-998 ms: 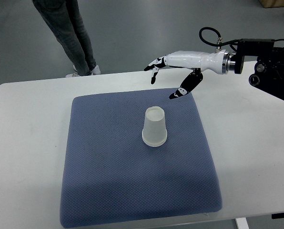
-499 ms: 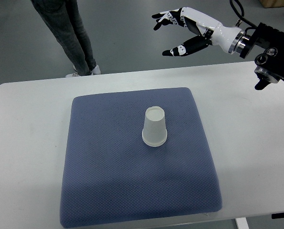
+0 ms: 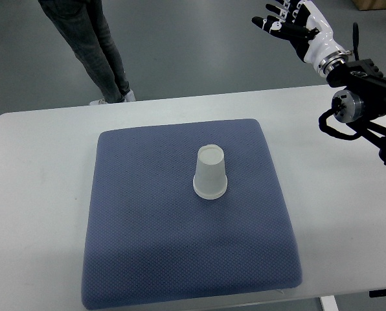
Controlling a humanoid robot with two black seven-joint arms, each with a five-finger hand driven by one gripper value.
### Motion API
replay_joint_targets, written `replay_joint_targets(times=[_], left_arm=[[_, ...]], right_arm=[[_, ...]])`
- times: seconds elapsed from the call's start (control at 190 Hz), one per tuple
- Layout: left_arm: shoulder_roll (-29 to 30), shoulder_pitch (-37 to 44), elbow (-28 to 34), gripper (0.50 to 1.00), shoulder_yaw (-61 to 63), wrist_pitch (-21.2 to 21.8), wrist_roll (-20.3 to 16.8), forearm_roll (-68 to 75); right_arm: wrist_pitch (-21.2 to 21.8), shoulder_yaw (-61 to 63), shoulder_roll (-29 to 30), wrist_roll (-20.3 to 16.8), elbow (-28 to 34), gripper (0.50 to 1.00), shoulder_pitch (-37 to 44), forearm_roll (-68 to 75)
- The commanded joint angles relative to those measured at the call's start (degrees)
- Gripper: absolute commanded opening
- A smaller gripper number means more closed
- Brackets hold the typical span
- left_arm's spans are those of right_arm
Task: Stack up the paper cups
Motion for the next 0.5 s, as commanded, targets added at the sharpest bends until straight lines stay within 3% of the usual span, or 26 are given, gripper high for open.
replay_joint_targets(times=[0.0,0.179,0.494], left_arm=[[0.0,0.0,0.0,1.0,0.0,0.0,0.0,0.0],[0.0,0.0,0.0,1.0,0.0,0.0,0.0,0.0],[0.0,0.0,0.0,1.0,0.0,0.1,0.0,0.0]], right_arm=[[-0.6,0.1,0.3,0.0,0.0,0.913,-0.7,6.8],[-0.6,3.9,2.4,-0.1,0.0,0.913,-2.8,15.6],[-0.7,8.9,6.7,0.7,0.0,0.913,-7.1,14.8]])
